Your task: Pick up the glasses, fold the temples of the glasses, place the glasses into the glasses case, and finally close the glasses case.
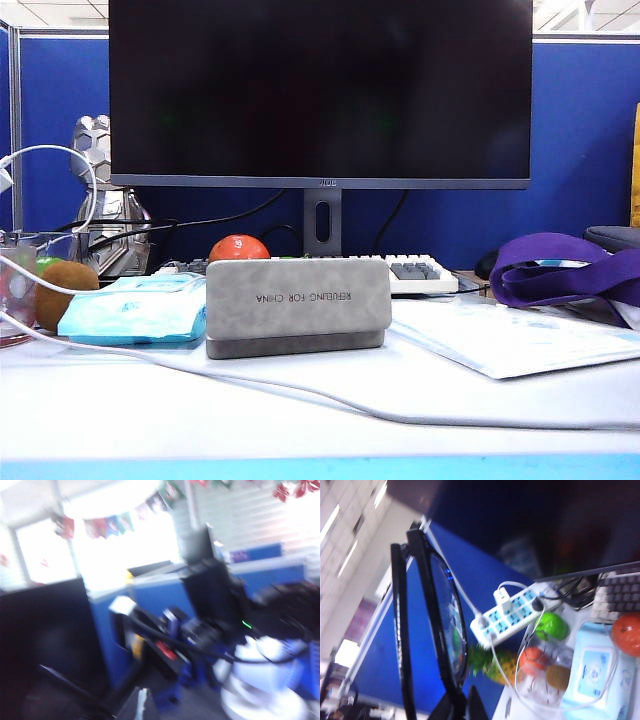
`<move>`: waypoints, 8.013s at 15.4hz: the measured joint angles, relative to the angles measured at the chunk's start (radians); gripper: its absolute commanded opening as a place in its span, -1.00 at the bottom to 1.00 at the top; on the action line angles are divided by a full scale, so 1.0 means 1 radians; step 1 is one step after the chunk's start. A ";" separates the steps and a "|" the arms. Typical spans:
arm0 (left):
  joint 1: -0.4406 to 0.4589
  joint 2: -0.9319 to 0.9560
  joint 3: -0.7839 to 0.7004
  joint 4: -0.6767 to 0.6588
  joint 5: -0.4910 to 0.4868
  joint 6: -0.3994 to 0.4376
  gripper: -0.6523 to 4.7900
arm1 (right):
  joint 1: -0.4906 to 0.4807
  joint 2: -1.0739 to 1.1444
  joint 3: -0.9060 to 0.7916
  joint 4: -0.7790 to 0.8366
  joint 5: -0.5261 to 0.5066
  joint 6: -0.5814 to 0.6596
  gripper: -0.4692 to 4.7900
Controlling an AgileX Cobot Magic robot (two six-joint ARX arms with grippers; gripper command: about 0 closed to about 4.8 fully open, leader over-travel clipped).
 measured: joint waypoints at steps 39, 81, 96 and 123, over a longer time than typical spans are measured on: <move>-0.024 -0.039 0.000 -0.045 -0.087 0.025 -0.78 | 0.094 0.002 0.000 0.320 -0.041 0.154 -0.82; -0.036 0.039 0.000 -0.623 -0.407 0.022 -0.77 | -0.077 -0.001 -0.004 -0.050 0.014 -0.360 -0.82; -0.037 0.436 -0.001 -0.906 -0.312 0.265 -0.02 | -0.097 -0.014 -0.004 -0.142 0.006 -0.430 -0.82; -0.191 0.442 0.005 -0.899 -0.439 0.189 1.00 | -0.097 -0.014 -0.004 -0.145 -0.028 -0.430 -0.82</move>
